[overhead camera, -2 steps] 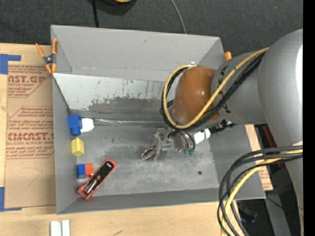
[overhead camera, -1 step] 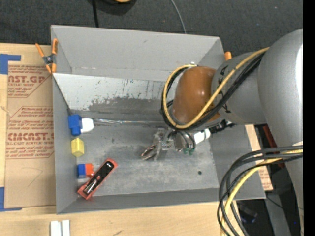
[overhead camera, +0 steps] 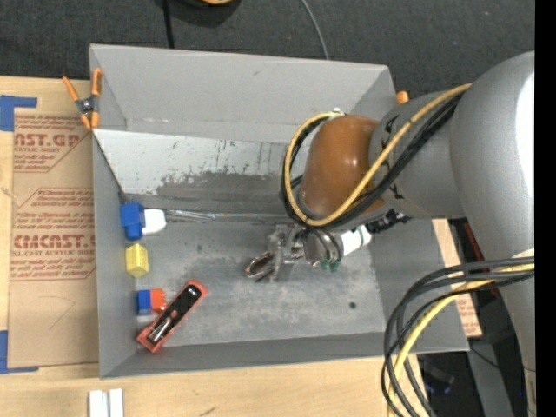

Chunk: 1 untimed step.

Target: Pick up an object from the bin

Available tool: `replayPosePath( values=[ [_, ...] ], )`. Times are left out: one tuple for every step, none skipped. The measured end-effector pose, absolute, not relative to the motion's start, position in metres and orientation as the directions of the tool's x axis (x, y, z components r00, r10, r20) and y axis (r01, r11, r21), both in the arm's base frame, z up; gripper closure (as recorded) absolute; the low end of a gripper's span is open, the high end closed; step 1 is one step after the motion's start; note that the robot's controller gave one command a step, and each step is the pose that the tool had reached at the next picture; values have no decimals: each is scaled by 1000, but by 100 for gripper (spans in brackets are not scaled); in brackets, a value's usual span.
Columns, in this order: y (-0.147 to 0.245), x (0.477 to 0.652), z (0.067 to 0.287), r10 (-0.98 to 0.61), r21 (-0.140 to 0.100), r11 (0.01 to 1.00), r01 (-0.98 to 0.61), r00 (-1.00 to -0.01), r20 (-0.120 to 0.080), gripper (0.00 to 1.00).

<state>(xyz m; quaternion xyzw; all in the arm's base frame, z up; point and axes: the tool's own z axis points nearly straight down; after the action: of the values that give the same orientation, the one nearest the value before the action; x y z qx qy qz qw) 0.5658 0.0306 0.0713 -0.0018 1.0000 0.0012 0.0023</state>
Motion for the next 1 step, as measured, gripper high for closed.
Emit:
replayPosePath(
  values=[
    [31, 567, 72, -12, 2, 1000, -12, -1000, -4, 100]
  ],
)
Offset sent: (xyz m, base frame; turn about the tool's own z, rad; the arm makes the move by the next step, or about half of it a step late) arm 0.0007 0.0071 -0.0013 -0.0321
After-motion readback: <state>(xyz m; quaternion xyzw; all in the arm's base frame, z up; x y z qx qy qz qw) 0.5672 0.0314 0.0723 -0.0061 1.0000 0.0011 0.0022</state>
